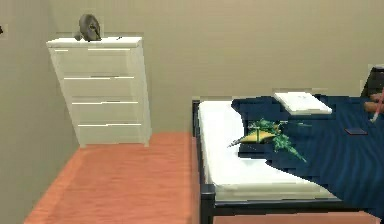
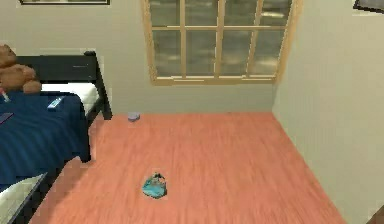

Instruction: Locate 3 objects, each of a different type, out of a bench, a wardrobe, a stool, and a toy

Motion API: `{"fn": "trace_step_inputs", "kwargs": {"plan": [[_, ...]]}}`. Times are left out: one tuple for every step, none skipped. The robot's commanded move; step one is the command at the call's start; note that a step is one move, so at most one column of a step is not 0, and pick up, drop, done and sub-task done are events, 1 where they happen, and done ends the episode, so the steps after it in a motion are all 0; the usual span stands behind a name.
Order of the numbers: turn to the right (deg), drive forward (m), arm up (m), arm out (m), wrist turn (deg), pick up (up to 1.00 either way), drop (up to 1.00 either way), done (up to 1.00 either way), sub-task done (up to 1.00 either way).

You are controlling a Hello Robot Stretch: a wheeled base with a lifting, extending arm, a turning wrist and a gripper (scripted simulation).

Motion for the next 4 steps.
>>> {"fn": "trace_step_inputs", "kwargs": {"plan": [[15.0, 0.00, 0.00, 0.00, 0.0, 0.00, 0.00, 0.00, 0.00], [0.0, 0.15, 0.00, 0.00, 0.0, 0.00, 0.00, 0.00, 0.00], [9.0, 0.00, 0.00, 0.00, 0.0, 0.00, 0.00, 0.00, 0.00], [0.0, 0.00, 0.00, 0.00, 0.0, 0.00, 0.00, 0.00, 1.00]]}}
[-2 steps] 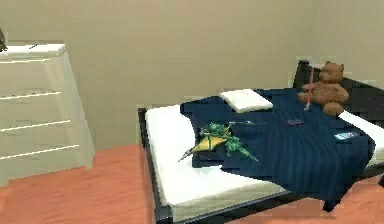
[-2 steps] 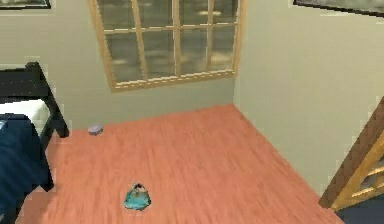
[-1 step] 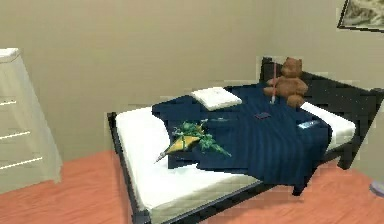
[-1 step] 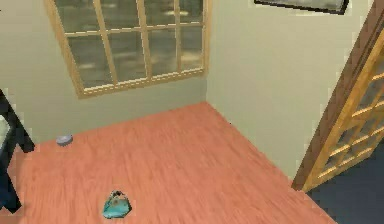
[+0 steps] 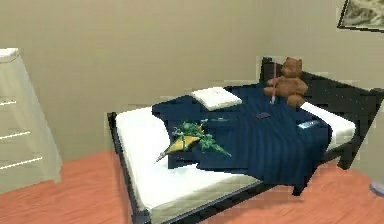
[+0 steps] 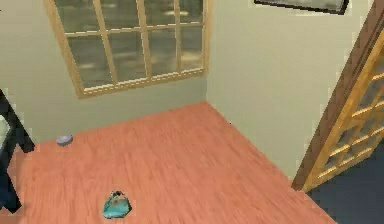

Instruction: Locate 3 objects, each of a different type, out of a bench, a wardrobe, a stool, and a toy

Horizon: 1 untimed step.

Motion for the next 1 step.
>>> {"fn": "trace_step_inputs", "kwargs": {"plan": [[-45.0, 0.00, 0.00, 0.00, 0.0, 0.00, 0.00, 0.00, 0.00]]}}
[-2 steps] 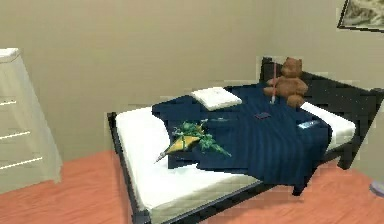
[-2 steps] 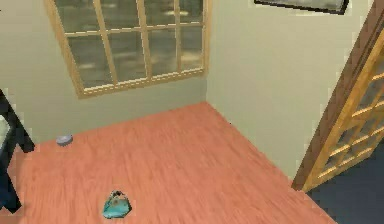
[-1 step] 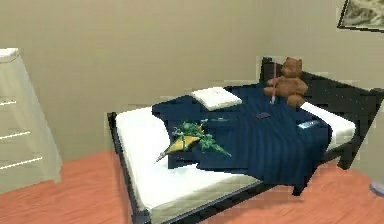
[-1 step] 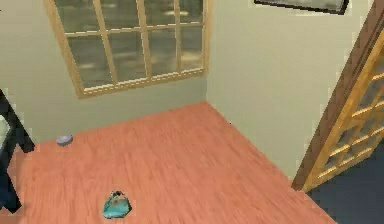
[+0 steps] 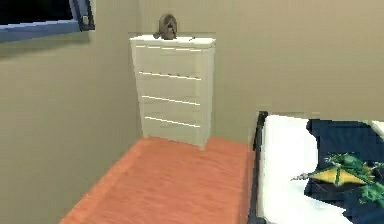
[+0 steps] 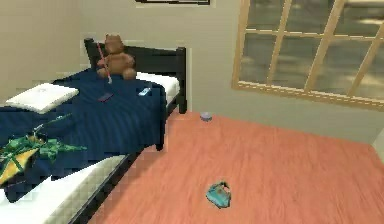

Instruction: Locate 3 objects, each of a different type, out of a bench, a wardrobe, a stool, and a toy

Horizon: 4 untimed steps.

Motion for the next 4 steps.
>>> {"fn": "trace_step_inputs", "kwargs": {"plan": [[-45.0, 0.00, 0.00, 0.00, 0.0, 0.00, 0.00, 0.00, 0.00], [-45.0, 0.00, 0.00, 0.00, 0.0, 0.00, 0.00, 0.00, 0.00], [0.0, 1.00, 0.00, 0.00, 0.0, 0.00, 0.00, 0.00, 0.00], [-3.0, 0.00, 0.00, 0.00, 0.0, 0.00, 0.00, 0.00, 0.00]]}}
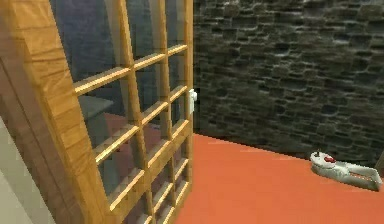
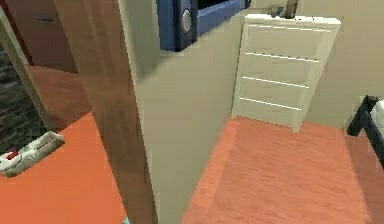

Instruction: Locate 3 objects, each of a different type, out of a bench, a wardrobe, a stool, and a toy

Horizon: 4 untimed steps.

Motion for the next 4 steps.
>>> {"fn": "trace_step_inputs", "kwargs": {"plan": [[0.0, 0.25, 0.00, 0.00, 0.0, 0.00, 0.00, 0.00, 0.00], [15.0, 0.00, 0.00, 0.00, 0.0, 0.00, 0.00, 0.00, 0.00], [3.0, 0.00, 0.00, 0.00, 0.0, 0.00, 0.00, 0.00, 0.00], [0.0, 0.15, 0.00, 0.00, 0.0, 0.00, 0.00, 0.00, 0.00]]}}
